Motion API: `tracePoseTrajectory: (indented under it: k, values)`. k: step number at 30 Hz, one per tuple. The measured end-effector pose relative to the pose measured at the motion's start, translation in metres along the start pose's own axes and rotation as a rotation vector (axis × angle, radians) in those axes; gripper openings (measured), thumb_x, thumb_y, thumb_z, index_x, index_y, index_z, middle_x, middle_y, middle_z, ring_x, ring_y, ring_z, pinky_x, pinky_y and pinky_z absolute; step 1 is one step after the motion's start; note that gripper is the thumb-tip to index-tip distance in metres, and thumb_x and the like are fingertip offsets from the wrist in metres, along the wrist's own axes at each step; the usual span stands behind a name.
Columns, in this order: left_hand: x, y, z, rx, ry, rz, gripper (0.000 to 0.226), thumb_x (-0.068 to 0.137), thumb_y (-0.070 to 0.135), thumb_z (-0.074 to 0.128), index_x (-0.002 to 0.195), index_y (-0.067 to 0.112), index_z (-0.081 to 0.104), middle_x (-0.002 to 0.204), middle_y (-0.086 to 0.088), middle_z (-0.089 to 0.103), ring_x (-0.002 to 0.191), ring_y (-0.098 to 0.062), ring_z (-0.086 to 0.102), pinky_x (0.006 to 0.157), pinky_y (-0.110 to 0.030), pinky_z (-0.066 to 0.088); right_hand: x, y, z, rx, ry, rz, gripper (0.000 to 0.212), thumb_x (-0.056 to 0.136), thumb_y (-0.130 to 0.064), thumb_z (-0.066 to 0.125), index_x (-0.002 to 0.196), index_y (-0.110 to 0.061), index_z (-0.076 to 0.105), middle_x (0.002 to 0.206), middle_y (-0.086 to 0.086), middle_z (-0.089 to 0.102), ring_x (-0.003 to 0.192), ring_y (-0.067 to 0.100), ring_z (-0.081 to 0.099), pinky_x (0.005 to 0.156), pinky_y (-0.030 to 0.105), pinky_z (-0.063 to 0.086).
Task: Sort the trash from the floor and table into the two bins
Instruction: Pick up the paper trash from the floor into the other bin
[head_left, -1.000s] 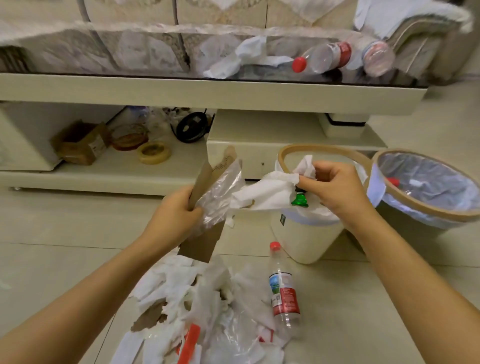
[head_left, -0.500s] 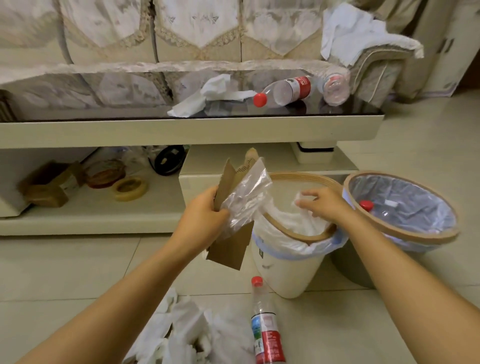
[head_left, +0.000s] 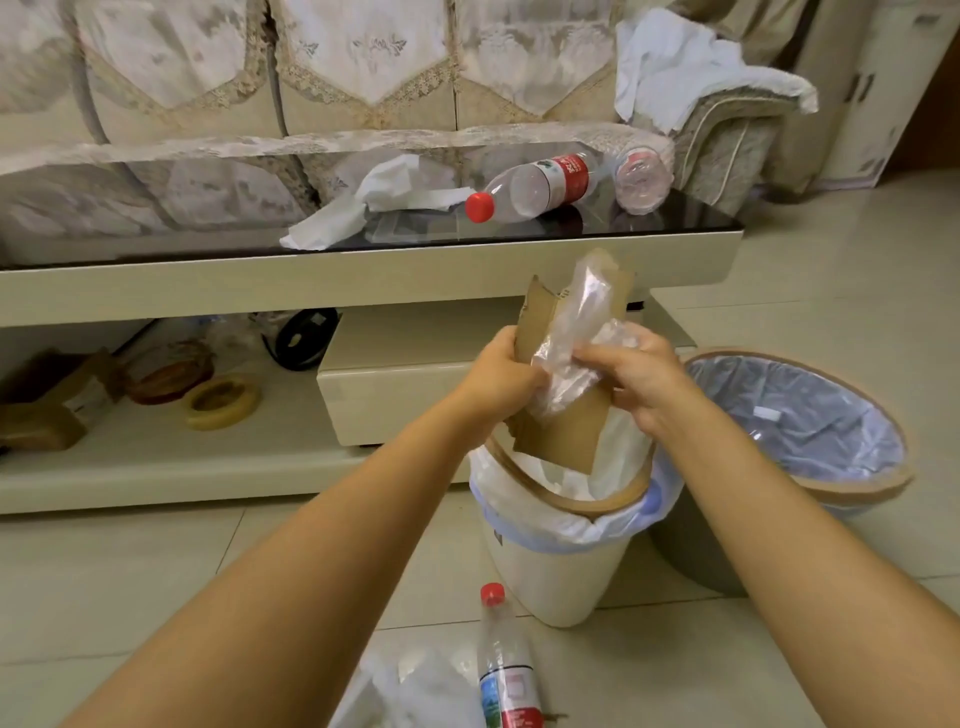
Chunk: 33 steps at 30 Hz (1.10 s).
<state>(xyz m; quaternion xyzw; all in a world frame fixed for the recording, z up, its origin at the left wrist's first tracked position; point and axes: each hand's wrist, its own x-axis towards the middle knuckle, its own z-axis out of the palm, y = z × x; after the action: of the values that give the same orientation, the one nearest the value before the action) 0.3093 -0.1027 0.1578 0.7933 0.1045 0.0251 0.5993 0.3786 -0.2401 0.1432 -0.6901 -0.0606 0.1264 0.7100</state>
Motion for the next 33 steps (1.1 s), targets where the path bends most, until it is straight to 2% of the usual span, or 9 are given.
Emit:
tracePoseTrajectory:
  k: [4,8,10,12,17,19,22,27,33]
  values:
    - [0.027,-0.021,0.014,0.119,0.054,-0.013,0.061,0.086,0.019,0.065,0.137,0.024,0.033,0.115,-0.001,0.060,0.099,-0.020,0.062,0.085,-0.042,0.056,0.021,0.005,-0.003,-0.240,0.231,-0.192,0.047,0.079,-0.016,0.074,0.120,-0.018,0.051,0.108,0.000,0.060,0.090,0.015,0.059,0.066,0.023,0.047]
    - [0.038,-0.049,0.012,0.544,0.090,-0.083,0.027,0.083,0.026,0.057,0.110,0.027,0.056,0.111,0.000,0.063,0.111,-0.024,0.054,0.104,-0.054,0.036,0.031,0.026,-0.007,-0.495,0.056,-0.036,0.043,0.084,-0.018,0.069,0.123,-0.012,0.051,0.114,0.009,0.060,0.094,0.021,0.056,0.070,0.027,0.046]
    - [0.034,-0.058,0.008,0.801,0.112,-0.135,0.016,0.089,0.026,0.050,0.094,0.022,0.064,0.113,-0.002,0.061,0.124,-0.025,0.041,0.108,-0.052,0.024,0.031,0.035,-0.010,-0.831,-0.074,0.066,0.044,0.078,-0.027,0.074,0.115,-0.010,0.058,0.109,0.011,0.064,0.093,0.025,0.058,0.072,0.031,0.048]
    - [0.027,-0.064,0.001,0.815,0.126,-0.104,0.024,0.091,0.026,0.050,0.107,0.018,0.066,0.122,-0.004,0.058,0.129,-0.024,0.034,0.104,-0.046,0.026,0.030,0.040,-0.010,-1.090,-0.127,0.119,0.059,0.070,-0.035,0.080,0.117,-0.008,0.058,0.111,0.010,0.062,0.099,0.028,0.058,0.081,0.036,0.049]
    - [-0.019,-0.082,-0.044,0.531,0.198,0.020,0.039,0.088,0.028,0.058,0.127,0.026,0.057,0.128,0.005,0.059,0.114,-0.015,0.054,0.099,-0.036,0.044,0.006,0.025,-0.004,-0.851,-0.045,-0.059,0.070,0.071,-0.018,0.081,0.132,-0.011,0.048,0.123,0.012,0.058,0.114,0.028,0.054,0.092,0.038,0.044]
    - [-0.054,-0.094,-0.069,0.448,0.181,-0.002,0.036,0.091,0.022,0.057,0.127,0.023,0.058,0.121,0.010,0.059,0.106,-0.006,0.054,0.090,-0.025,0.043,-0.016,0.016,0.007,-0.657,-0.073,-0.135,0.057,0.073,-0.012,0.079,0.124,-0.013,0.056,0.117,0.010,0.064,0.109,0.023,0.059,0.090,0.033,0.046]
    - [-0.104,-0.126,-0.105,0.380,0.103,-0.115,0.031,0.093,0.022,0.057,0.123,0.023,0.058,0.117,0.008,0.062,0.102,-0.005,0.059,0.088,-0.025,0.049,-0.061,0.011,0.034,-0.534,-0.208,-0.231,0.031,0.076,-0.011,0.075,0.106,-0.018,0.066,0.097,0.004,0.071,0.092,0.015,0.066,0.079,0.027,0.053]
    - [-0.167,-0.181,-0.136,0.369,0.037,-0.280,0.027,0.090,0.028,0.060,0.118,0.028,0.059,0.109,0.007,0.065,0.100,-0.010,0.061,0.091,-0.035,0.051,-0.110,0.037,0.091,-0.607,-0.525,-0.236,0.026,0.076,-0.012,0.076,0.099,-0.020,0.068,0.085,-0.003,0.071,0.077,0.004,0.066,0.069,0.014,0.054]
    - [-0.223,-0.229,-0.152,0.360,-0.009,-0.380,0.036,0.084,0.029,0.070,0.117,0.033,0.056,0.110,0.011,0.065,0.098,-0.009,0.063,0.085,-0.029,0.053,-0.129,0.125,0.130,-0.905,-0.820,-0.083,0.035,0.072,-0.023,0.080,0.101,-0.034,0.063,0.092,-0.010,0.068,0.080,0.005,0.065,0.072,0.024,0.054]
